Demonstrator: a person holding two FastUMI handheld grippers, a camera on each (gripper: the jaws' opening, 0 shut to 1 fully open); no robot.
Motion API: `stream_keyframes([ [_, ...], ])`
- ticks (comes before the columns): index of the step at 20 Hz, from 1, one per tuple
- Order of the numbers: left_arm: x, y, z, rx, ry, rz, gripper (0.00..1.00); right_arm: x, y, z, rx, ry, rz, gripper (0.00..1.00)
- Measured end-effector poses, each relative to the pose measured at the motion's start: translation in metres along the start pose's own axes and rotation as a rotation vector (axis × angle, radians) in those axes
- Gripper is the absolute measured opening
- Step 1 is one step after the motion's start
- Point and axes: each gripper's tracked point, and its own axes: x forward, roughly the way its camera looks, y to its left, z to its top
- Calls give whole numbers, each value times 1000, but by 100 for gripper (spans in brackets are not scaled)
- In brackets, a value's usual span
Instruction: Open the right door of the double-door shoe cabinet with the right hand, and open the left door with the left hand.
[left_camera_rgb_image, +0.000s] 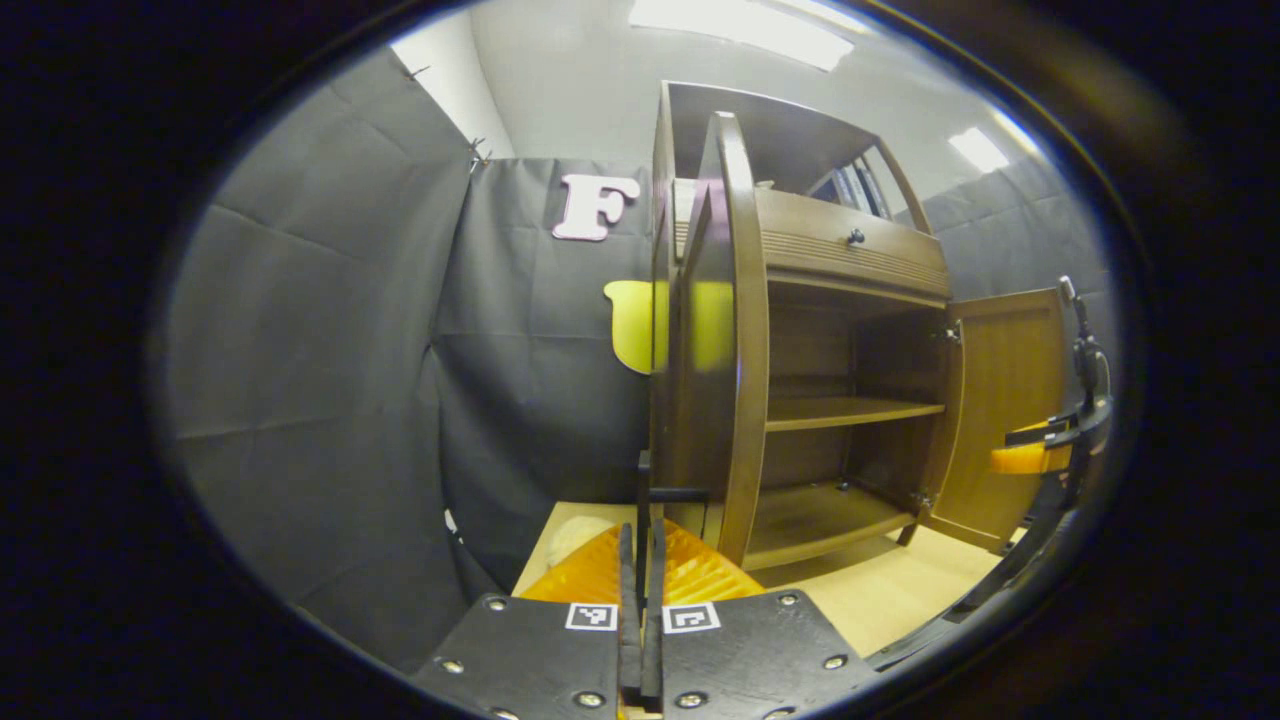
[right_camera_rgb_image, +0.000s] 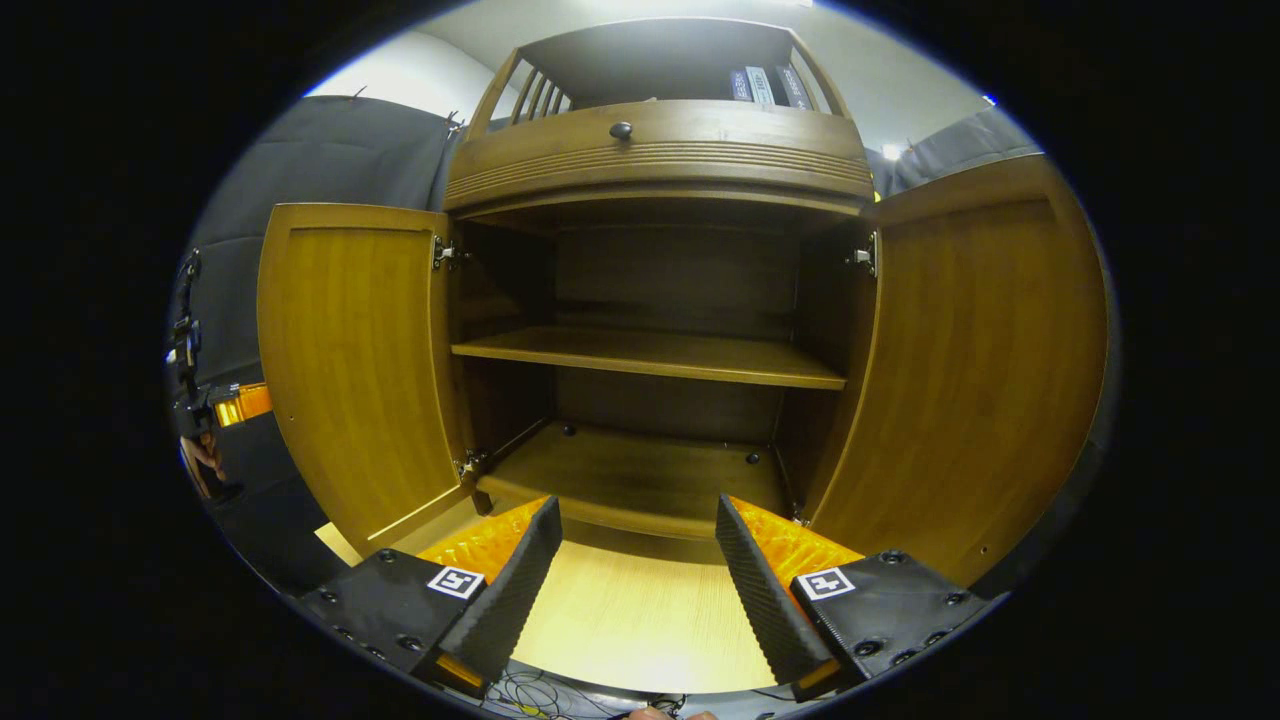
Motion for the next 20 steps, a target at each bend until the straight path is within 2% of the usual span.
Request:
stream_keyframes([
  [7, -51, 0, 10, 18, -8, 69, 2, 6, -13, 8, 20, -16, -18, 98],
  [11, -88, -23, 25, 21, -14, 111, 2, 5, -25, 7, 39, -7, -36, 97],
  [14, -103, -42, 34, 51, -10, 145, 19, 2, -32, 9, 49, -4, -43, 98],
  [17, -107, -67, 42, 38, -25, 146, 36, -4, -39, 13, 50, -2, -49, 97],
  [19, -108, -73, 44, 34, -42, 189, 68, -11, -44, 16, 41, -5, -57, 97],
  [20, -107, -84, 43, 29, -39, 179, 84, -14, -47, 17, 38, -6, -61, 97],
])
